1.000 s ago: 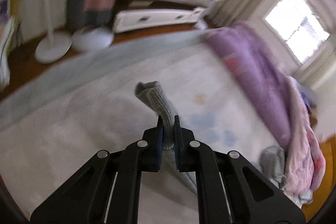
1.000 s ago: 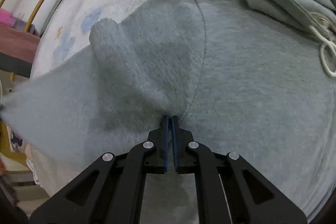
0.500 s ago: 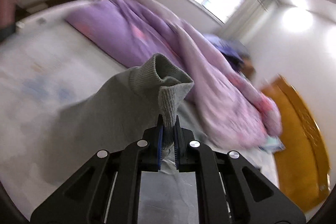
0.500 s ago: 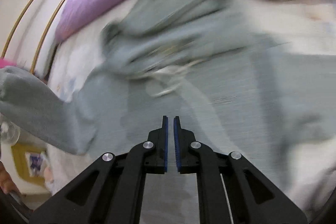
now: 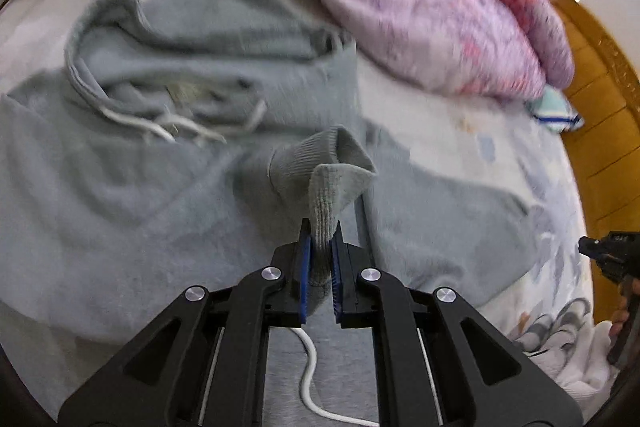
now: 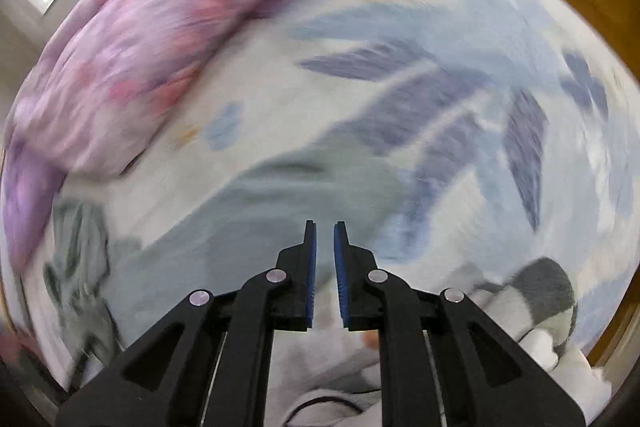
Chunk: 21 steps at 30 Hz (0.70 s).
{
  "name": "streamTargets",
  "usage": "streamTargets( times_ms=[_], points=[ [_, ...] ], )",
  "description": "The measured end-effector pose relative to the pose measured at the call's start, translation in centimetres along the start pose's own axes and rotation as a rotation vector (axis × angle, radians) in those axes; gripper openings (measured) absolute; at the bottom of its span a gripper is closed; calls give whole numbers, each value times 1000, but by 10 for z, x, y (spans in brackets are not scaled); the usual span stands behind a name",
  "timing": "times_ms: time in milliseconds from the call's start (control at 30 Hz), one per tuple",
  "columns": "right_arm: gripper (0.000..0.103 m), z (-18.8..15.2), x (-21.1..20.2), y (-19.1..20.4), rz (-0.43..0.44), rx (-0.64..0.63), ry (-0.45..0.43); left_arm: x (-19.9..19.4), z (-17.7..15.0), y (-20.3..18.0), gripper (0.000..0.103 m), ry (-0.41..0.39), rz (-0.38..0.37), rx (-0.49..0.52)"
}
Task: Fold large clothes
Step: 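Carry the held sleeve across the hoodie body with the left tool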
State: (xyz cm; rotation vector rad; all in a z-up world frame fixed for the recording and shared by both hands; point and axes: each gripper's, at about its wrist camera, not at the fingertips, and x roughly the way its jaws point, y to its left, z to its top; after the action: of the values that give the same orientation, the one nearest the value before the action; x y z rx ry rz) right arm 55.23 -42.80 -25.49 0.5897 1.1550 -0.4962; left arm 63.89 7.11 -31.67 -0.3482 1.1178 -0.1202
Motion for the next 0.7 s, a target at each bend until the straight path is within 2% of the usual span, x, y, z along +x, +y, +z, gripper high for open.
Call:
streamTargets(
  times_ms=[100,233,333,400,467,567,667,700],
  points=[
    [26,5,18,-41,12,155,40,21,-16,-2,9,67,31,3],
    [43,9,44,-62,62,270,91,35,-27,-7,15,117,48,2],
    [44,14,63,-68,115,313,106,41,-29,-19,23,130,50,26],
    [49,17,74,-56,158,281,135,44,-30,-23,30,140,39,31],
    [49,18,86,-44,182,259,161,42,-31,-24,34,146,28,35],
    [49,15,107,-35,213,281,212,43,-29,-35,39,181,-36,46],
    [52,13,119,-39,223,321,211,39,-29,-40,52,194,-102,39],
    [50,13,119,-41,228,336,206,36,-29,-38,52,192,-117,29]
  ],
)
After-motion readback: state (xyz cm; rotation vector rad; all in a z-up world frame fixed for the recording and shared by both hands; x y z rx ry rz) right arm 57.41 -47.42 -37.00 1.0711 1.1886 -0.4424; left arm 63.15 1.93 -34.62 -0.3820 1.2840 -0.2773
